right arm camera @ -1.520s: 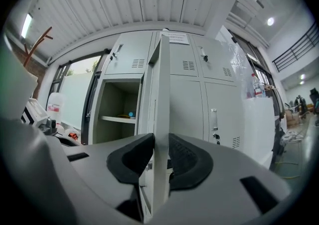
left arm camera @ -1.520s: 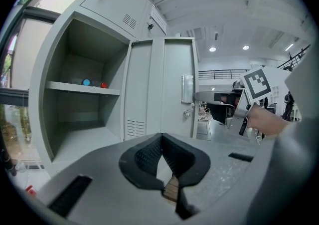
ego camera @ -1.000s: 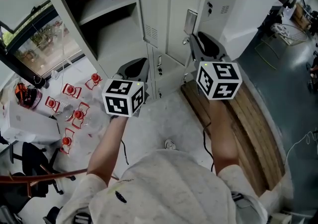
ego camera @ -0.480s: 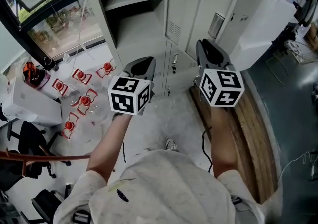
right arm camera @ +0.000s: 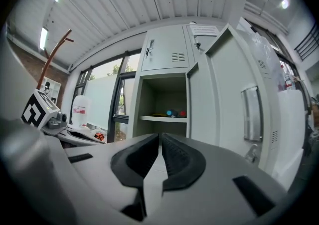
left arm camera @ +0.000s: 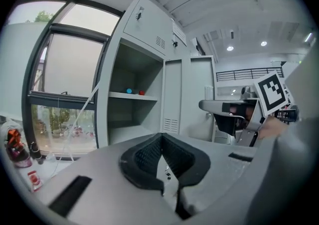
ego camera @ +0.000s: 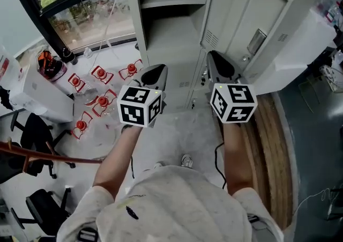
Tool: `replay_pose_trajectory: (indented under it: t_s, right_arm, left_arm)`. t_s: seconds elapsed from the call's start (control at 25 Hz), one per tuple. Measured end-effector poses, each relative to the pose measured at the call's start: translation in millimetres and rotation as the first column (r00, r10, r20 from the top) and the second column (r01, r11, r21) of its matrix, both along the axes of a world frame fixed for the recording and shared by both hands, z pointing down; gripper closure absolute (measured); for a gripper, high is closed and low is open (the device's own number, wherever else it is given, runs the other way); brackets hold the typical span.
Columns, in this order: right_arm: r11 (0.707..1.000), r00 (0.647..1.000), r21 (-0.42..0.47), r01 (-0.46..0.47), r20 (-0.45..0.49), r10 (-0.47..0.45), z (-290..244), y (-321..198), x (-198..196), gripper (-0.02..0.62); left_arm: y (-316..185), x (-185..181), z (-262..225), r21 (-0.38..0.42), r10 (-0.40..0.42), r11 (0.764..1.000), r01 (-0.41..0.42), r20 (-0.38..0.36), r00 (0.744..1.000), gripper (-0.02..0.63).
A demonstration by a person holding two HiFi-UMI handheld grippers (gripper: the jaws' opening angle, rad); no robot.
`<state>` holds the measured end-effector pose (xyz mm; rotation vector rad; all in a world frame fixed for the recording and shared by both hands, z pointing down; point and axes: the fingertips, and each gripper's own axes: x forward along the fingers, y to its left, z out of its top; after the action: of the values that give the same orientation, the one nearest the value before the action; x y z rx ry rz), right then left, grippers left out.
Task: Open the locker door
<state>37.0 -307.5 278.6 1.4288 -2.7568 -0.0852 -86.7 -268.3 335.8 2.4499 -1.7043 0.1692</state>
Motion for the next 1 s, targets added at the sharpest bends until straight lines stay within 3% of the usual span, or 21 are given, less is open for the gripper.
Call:
replay_pose_trajectory:
  t_s: [0.48,1.0]
  right_arm:
    - [0.983,0.983,-0.021,0.18,-0.015,-0.18,10.2,5.2,-63.4,0.592]
    - [0.978,0.978,-0.019,0.209,-0.009,-0.209,9.5,6.7,-69.2,0.592]
  left_arm:
    - [4.7,-50.6,-4.9,0.013,-0.136,0.991,0.136,0.01,0.991,0.6]
    - [5.9,-57.4,-5.5,0.014,-0.174,0.985,0.174,0.017,0.985,0.6]
